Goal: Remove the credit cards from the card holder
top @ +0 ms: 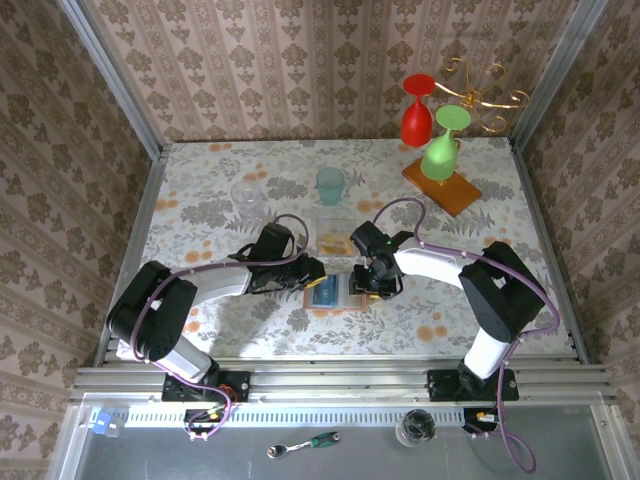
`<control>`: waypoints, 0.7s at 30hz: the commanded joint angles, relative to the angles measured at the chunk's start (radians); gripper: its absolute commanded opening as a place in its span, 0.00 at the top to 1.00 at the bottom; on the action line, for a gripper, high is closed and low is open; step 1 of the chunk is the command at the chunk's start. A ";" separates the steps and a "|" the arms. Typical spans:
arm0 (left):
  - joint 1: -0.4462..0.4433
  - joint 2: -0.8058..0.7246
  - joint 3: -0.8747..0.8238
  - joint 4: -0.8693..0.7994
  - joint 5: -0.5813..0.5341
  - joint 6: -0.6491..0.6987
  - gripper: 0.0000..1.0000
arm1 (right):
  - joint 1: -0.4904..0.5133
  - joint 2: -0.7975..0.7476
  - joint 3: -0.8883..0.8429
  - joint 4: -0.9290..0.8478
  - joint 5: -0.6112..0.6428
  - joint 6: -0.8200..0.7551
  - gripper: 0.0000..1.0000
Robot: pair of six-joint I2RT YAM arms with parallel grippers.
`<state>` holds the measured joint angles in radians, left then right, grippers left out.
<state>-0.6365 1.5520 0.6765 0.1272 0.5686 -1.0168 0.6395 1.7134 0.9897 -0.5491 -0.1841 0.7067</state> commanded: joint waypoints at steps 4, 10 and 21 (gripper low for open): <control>0.015 -0.038 -0.023 -0.006 -0.004 0.022 0.75 | 0.002 0.024 0.014 0.041 -0.010 -0.005 0.61; 0.026 -0.056 -0.038 -0.013 -0.009 0.021 0.75 | 0.002 0.047 0.036 0.041 -0.011 -0.014 0.68; 0.041 -0.121 -0.029 -0.206 -0.096 0.125 0.75 | 0.002 0.067 0.074 0.018 0.001 -0.034 0.71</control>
<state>-0.6003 1.4605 0.6350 0.0319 0.5224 -0.9661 0.6395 1.7630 1.0355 -0.5205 -0.1902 0.6872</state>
